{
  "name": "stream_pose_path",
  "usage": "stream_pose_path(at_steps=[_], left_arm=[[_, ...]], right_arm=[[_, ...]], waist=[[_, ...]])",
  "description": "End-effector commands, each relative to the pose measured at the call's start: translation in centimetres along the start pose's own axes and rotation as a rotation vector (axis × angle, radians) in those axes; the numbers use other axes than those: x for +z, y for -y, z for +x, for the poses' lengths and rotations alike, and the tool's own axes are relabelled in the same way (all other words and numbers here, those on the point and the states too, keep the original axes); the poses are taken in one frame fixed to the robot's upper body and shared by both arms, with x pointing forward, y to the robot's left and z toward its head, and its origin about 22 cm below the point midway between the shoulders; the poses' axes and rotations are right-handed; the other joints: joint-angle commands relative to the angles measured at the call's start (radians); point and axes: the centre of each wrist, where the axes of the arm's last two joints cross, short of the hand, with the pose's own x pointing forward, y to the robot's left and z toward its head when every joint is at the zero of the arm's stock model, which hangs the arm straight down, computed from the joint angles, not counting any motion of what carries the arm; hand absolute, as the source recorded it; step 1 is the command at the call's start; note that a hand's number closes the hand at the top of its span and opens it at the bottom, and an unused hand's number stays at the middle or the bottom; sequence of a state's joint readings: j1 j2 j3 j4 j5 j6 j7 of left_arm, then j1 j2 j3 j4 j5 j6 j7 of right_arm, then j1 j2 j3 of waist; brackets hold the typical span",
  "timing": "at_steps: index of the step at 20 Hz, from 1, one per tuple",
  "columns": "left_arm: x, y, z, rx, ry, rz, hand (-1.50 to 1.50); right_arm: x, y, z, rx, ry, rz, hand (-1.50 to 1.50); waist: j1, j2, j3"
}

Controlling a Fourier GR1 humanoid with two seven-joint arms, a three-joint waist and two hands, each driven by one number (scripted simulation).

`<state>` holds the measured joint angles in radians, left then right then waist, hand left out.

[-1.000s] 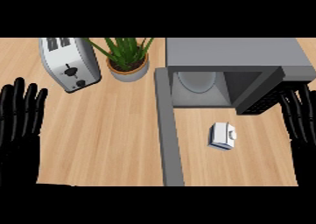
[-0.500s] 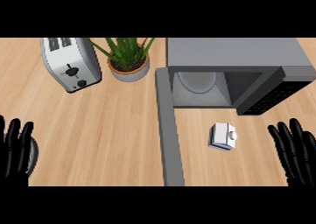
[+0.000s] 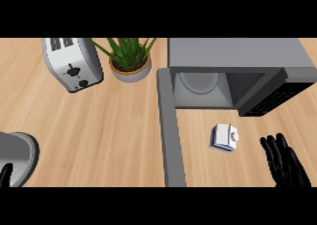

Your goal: Pick up the milk, place it into the microwave and close the microwave

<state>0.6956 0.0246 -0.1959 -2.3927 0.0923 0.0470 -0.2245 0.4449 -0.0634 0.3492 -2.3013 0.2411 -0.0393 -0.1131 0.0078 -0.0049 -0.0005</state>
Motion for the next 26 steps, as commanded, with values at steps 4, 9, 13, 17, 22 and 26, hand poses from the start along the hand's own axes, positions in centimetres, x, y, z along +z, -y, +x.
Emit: stream_pose_path(at_steps=[4, 9, 13, 17, 22, 26], left_arm=[[3.0, -2.0, 1.2, 0.006, -0.008, 0.004, -1.5], [3.9, -2.5, 0.6, 0.01, -0.007, -0.007, -1.5], [4.6, -3.4, 1.6, -0.013, 0.006, -0.006, -1.5], [5.2, -3.5, 1.0, -0.016, 0.008, 0.008, -1.5], [6.8, -3.3, 1.6, -0.031, 0.005, 0.014, -1.5], [7.1, -5.3, 1.5, -0.027, -0.005, -0.014, -1.5]], right_arm=[[0.0, -0.4, -3.0, 0.022, -0.033, -0.019, -1.5], [-0.7, -0.8, -6.6, 0.061, -0.057, -0.043, -1.5], [-1.7, -0.3, -7.3, 0.102, -0.074, -0.026, -1.5], [-2.9, -0.1, -9.3, 0.11, -0.087, -0.021, -1.5], [-2.7, 0.4, -12.7, 0.166, -0.127, -0.013, -1.5], [-4.9, 0.1, -14.0, 0.179, -0.128, -0.062, -1.5]], waist=[[0.008, 0.0, 0.0], [0.009, 0.002, 0.001], [0.009, 0.003, 0.0], [0.008, 0.003, 0.001], [0.011, 0.002, 0.001], [0.01, 0.003, 0.001]])
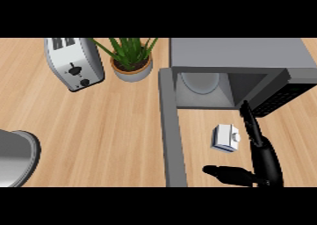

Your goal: Pick up the milk, place it into the microwave and close the microwave

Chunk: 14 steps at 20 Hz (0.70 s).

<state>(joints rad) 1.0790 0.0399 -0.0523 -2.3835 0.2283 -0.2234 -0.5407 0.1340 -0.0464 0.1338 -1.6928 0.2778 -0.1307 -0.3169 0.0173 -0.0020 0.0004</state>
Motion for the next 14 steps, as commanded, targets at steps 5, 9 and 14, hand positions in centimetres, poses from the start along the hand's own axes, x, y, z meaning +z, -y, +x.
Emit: stream_pose_path(at_steps=[5, 9, 14], left_arm=[[1.7, -0.4, 0.5, 0.018, 0.016, 0.011, -1.5], [1.4, -0.1, 0.8, 0.014, 0.011, 0.003, -1.5], [2.4, -1.7, -0.2, 0.022, 0.022, 0.005, -1.5]], right_arm=[[-1.5, 1.2, -4.8, 0.067, -0.057, -0.045, -1.5], [-0.5, -0.9, -6.8, 0.055, -0.062, -0.028, -1.5], [-1.9, 2.5, -9.7, 0.022, -0.082, 0.036, -1.5]], waist=[[0.003, 0.0, 0.0], [0.001, 0.001, 0.0], [0.009, 0.002, 0.001]])
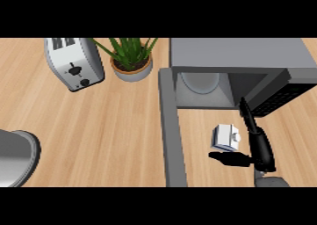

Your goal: Pick up the milk, place it into the microwave and close the microwave

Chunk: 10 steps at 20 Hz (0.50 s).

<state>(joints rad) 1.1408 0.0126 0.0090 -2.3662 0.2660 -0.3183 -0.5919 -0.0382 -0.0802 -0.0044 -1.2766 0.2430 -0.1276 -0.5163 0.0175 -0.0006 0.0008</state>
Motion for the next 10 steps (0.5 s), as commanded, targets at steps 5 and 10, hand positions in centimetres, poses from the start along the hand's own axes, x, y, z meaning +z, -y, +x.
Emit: stream_pose_path(at_steps=[5, 10], left_arm=[[1.4, 1.2, 1.0, 0.026, 0.008, 0.014, -1.5], [-0.2, -1.7, 1.0, 0.017, 0.008, -0.01, -1.5]], right_arm=[[1.8, -1.0, -3.4, -0.02, -0.043, 0.068, -1.5], [2.1, -1.1, -5.6, 0.017, -0.047, 0.07, 1.5]], waist=[[0.005, -0.002, 0.0], [-0.006, 0.001, 0.0]])
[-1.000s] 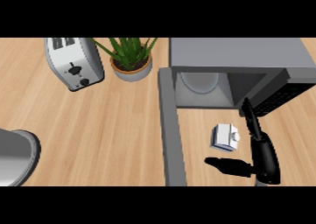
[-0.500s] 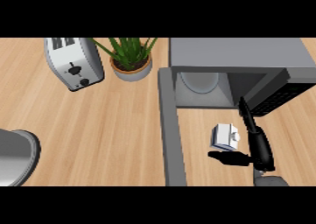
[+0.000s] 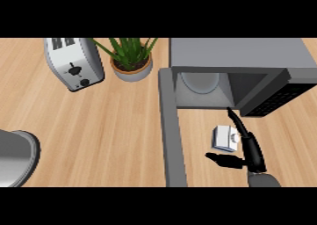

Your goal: Pick up the milk, place it into the microwave and close the microwave

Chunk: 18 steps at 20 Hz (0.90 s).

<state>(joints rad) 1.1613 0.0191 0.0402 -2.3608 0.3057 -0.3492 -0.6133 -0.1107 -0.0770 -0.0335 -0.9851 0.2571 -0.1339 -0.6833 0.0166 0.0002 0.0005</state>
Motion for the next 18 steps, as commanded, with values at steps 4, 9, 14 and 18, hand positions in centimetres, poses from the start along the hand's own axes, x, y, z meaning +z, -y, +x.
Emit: stream_pose_path(at_steps=[4, 9, 14, 18], left_arm=[[0.2, -1.4, 0.5, 0.011, 0.01, -0.001, -1.5], [0.2, -1.1, -0.6, 0.015, 0.028, 0.009, -1.5], [0.2, -0.2, -0.4, 0.002, 0.018, 0.0, -1.5], [1.8, -1.0, -0.5, 0.011, 0.003, 0.003, -1.5]], right_arm=[[2.5, -0.2, -3.4, 0.094, -0.002, -0.012, -1.5], [-0.7, -1.2, -3.4, 0.233, 0.017, -0.011, 1.5], [0.8, 0.7, -5.2, 0.277, -0.02, 0.029, 1.5], [0.5, 0.7, -5.4, 0.308, 0.025, 0.023, 1.5]], waist=[[0.002, 0.001, 0.001], [0.008, 0.003, 0.001], [0.012, 0.004, 0.002], [0.014, 0.002, 0.001]])
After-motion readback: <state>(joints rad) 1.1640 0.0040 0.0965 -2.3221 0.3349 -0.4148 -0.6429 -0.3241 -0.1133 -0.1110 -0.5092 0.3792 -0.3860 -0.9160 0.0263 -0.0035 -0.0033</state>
